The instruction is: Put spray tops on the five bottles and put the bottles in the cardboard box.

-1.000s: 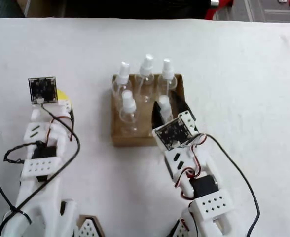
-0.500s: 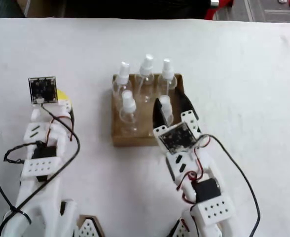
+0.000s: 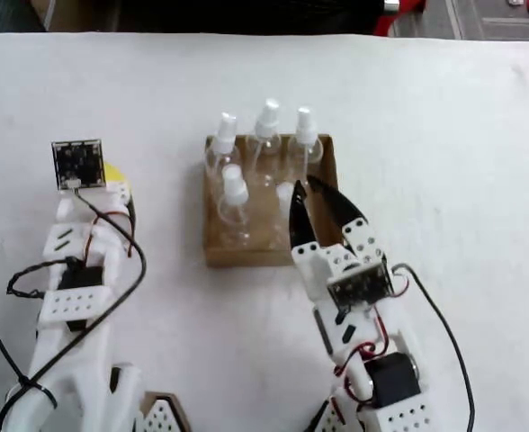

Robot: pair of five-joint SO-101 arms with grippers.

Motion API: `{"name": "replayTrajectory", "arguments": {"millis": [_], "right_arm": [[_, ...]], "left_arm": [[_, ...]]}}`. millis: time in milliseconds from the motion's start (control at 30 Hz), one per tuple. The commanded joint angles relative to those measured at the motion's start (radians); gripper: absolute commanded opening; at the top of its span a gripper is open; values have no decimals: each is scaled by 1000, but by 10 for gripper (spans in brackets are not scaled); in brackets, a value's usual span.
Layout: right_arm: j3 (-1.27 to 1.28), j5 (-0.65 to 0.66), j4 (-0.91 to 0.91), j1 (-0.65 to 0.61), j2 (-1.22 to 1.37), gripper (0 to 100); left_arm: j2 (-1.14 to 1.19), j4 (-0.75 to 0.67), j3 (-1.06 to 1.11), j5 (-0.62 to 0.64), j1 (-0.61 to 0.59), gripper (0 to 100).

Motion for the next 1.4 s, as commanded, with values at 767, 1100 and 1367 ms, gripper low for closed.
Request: {"name": "replayTrajectory", "arguments": {"millis": [767,1100,1367], "right_arm": [[-203,-8,-12,-31,326,15],[-290,-12,64,19,245,15],[-540,-5,357,96,24,15]], "left_arm": [[-2,-25,-9,-11,13,27],[-2,-25,-8,-11,13,27],[-10,-23,-9,-11,5,24]]}}
